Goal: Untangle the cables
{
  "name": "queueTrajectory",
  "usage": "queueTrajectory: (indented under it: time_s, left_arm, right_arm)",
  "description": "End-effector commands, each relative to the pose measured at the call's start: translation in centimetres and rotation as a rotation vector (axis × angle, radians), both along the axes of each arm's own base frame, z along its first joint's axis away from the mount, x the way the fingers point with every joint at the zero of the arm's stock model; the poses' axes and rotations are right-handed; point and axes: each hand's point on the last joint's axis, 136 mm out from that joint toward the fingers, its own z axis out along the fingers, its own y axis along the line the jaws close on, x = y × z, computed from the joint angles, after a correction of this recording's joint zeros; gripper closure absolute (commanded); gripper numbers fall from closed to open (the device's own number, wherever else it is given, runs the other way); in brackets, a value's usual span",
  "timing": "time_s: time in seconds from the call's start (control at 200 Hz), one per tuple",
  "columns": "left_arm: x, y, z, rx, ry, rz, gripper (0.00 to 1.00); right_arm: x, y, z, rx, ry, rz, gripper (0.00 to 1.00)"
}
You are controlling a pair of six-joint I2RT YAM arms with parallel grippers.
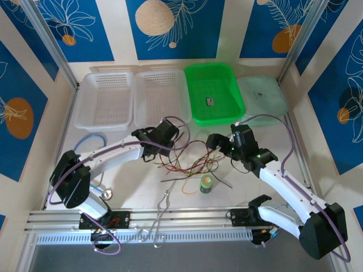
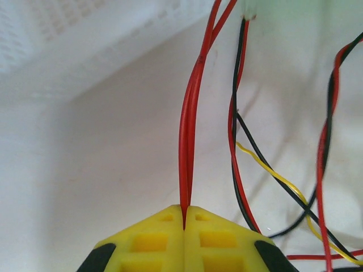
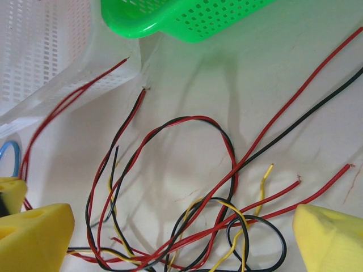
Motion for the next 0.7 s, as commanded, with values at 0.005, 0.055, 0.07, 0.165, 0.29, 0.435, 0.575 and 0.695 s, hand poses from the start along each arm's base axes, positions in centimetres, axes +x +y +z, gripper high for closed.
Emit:
queueTrajectory:
  time_s: [0.005,0.055,0.07,0.165,0.29,0.435,0.575,0.695]
  left_arm:
    - [0.3,1.2,4.6,0.028,-0.091,-0.021,1.0]
    - [0.5,1.0,6.3,0.006,-0.125,-0.033,1.0]
    - [0.4,1.0,6.7,-0.002,-0.133,-0.037,1.0]
    - [0.3,0.4,9.7,-0.066,-0.183,-0.069,1.0]
    - [0.0,-0.2,13.1,-0.148,-0.25,-0.106,1.0]
    - [-0.1,-0.3,17.2,-0.208,-0.359,-0.131,1.0]
    - [0.3,0.1,21.3,-0.235,-0.498,-0.144,1.0]
    - [0.7,0.4,24.7,-0.239,-0.583,-0.145,1.0]
  right_arm:
    - [0.7,1.4,2.4,0.075,-0.038,0.023,0.01]
    - [0.9,1.5,2.8,0.088,-0.045,0.021,0.01]
    - [0.9,1.5,2.9,0.092,-0.048,0.02,0.01]
    - [1.2,1.6,3.5,0.116,-0.07,0.017,0.01]
    - [1.4,1.7,4.5,0.151,-0.107,0.014,0.01]
    - [1.5,2.0,5.6,0.188,-0.142,0.038,0.01]
    - [1.4,2.3,7.0,0.213,-0.188,0.074,0.01]
    - [1.5,2.2,8.2,0.211,-0.234,0.093,0.01]
